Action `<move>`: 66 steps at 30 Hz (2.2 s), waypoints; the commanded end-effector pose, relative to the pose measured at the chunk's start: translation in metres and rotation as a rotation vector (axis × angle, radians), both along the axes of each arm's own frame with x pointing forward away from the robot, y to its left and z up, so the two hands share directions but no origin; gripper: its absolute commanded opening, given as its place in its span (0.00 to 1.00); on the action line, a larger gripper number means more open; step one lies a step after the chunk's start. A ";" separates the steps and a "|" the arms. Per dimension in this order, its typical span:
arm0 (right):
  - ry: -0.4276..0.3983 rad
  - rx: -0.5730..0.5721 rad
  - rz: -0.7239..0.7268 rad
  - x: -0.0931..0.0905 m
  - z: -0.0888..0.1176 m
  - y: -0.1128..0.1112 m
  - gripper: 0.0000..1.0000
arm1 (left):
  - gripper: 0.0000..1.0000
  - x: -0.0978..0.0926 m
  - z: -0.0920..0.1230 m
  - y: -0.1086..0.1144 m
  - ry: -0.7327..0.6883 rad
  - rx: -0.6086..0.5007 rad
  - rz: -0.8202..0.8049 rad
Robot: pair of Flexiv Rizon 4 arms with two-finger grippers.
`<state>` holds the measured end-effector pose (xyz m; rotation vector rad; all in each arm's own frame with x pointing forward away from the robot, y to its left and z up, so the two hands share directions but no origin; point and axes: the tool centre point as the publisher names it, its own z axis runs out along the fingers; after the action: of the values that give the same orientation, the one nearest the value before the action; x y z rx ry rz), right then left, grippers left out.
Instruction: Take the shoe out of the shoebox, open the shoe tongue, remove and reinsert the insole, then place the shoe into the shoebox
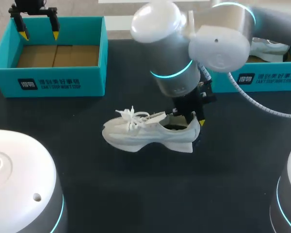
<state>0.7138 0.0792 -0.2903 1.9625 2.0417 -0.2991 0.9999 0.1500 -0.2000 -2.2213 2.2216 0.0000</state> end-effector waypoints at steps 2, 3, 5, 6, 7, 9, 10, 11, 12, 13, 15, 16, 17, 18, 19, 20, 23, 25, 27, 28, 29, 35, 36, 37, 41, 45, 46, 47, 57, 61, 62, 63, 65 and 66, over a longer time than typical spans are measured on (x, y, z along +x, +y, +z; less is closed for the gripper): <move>-0.001 -0.005 0.014 -0.001 -0.016 0.005 0.00 | 1.00 0.000 0.000 0.000 0.000 0.000 0.000; -0.004 -0.004 0.014 -0.001 -0.019 0.005 0.00 | 1.00 0.000 0.000 0.000 0.000 0.000 0.000; -0.003 -0.015 0.001 -0.002 -0.023 0.004 0.00 | 1.00 0.000 0.000 0.000 0.000 0.000 0.000; -0.003 -0.014 -0.001 -0.002 -0.026 0.003 0.00 | 1.00 0.000 0.000 0.000 0.000 0.000 0.000; -0.003 -0.018 -0.005 -0.003 -0.028 0.003 0.00 | 1.00 0.000 0.000 0.000 0.000 0.000 0.000; -0.004 -0.019 -0.004 -0.004 -0.031 0.002 0.00 | 1.00 0.000 0.000 0.000 0.000 0.000 0.000; -0.005 -0.021 -0.004 -0.004 -0.033 0.002 0.00 | 1.00 0.000 0.000 0.000 0.000 0.000 0.000; -0.005 -0.021 -0.002 -0.004 -0.034 0.002 0.00 | 1.00 0.000 0.000 0.000 0.000 0.000 0.000; -0.008 -0.026 0.001 -0.005 -0.036 0.002 0.00 | 1.00 0.000 0.000 0.000 0.000 0.000 0.000; -0.005 -0.035 0.015 -0.005 -0.038 0.002 0.00 | 1.00 0.000 0.000 0.000 0.000 0.000 0.000; -0.003 -0.044 0.013 -0.005 -0.041 0.002 0.00 | 1.00 0.000 0.000 0.000 0.000 0.000 0.000; 0.000 -0.045 0.013 -0.005 -0.042 0.002 0.00 | 1.00 0.000 0.000 0.000 0.000 0.000 0.000; 0.001 -0.046 0.013 -0.005 -0.043 0.002 0.00 | 1.00 0.000 0.000 0.000 0.000 0.000 0.000; 0.002 -0.047 0.013 -0.006 -0.045 0.002 0.00 | 1.00 0.000 0.000 0.000 0.000 0.000 0.000; 0.002 -0.047 0.013 -0.006 -0.045 0.001 0.00 | 1.00 0.000 0.000 0.000 0.000 0.000 0.000; 0.002 -0.048 0.010 -0.006 -0.046 0.001 0.00 | 1.00 0.000 0.000 0.000 0.000 0.000 0.000; 0.007 -0.048 0.003 -0.006 -0.048 0.001 0.00 | 1.00 0.000 0.000 0.000 0.000 0.000 0.000; 0.008 -0.050 0.000 -0.006 -0.050 0.000 0.00 | 1.00 0.000 0.000 0.000 0.000 0.000 0.000; 0.009 -0.050 -0.001 -0.007 -0.053 -0.001 0.00 | 1.00 0.000 0.000 0.000 0.000 0.000 0.000; 0.008 -0.051 -0.002 -0.007 -0.055 -0.002 0.04 | 1.00 0.000 0.000 0.000 0.000 0.000 0.000; 0.003 -0.046 -0.003 -0.007 -0.056 -0.002 0.13 | 1.00 0.000 0.000 0.000 0.000 0.000 0.000; -0.007 -0.052 0.017 -0.007 -0.061 -0.005 0.34 | 1.00 0.000 0.000 0.000 0.000 0.000 0.000; -0.009 -0.052 0.017 -0.007 -0.060 -0.006 0.36 | 1.00 0.000 0.000 0.000 0.000 0.000 0.000; -0.014 -0.055 0.016 -0.006 -0.059 -0.008 0.41 | 1.00 0.000 0.000 0.000 0.000 0.000 0.000; -0.033 -0.057 0.021 -0.005 -0.047 -0.010 0.44 | 1.00 0.000 0.000 0.000 0.000 0.000 0.000; -0.063 -0.055 0.052 -0.005 -0.029 -0.010 0.49 | 1.00 0.000 0.000 0.000 0.000 0.000 0.000; -0.068 -0.048 0.058 -0.006 -0.024 -0.010 0.50 | 1.00 0.000 0.000 0.000 0.000 0.000 0.000; -0.073 -0.038 0.066 -0.006 -0.019 -0.011 0.50 | 1.00 0.000 0.000 0.000 0.000 0.000 0.000; -0.101 -0.037 0.295 -0.005 0.029 -0.003 1.00 | 1.00 0.000 0.000 0.000 0.000 0.000 0.000; -0.101 -0.037 0.295 -0.005 0.029 -0.003 1.00 | 1.00 0.000 0.000 0.000 0.000 0.000 0.000; -0.101 -0.037 0.295 -0.005 0.029 -0.003 1.00 | 1.00 0.000 0.000 0.000 0.000 0.000 0.000; -0.101 -0.037 0.295 -0.005 0.029 -0.003 1.00 | 1.00 0.000 0.000 0.000 0.000 0.000 0.000; -0.101 -0.037 0.295 -0.005 0.029 -0.003 1.00 | 1.00 0.000 0.000 0.000 0.000 0.000 0.000; -0.101 -0.037 0.295 -0.005 0.029 -0.003 1.00 | 1.00 0.000 0.000 0.000 0.000 0.000 0.000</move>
<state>0.7081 0.0767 -0.2590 1.5908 2.2006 -0.1687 0.9999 0.1500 -0.2000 -2.2212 2.2216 0.0001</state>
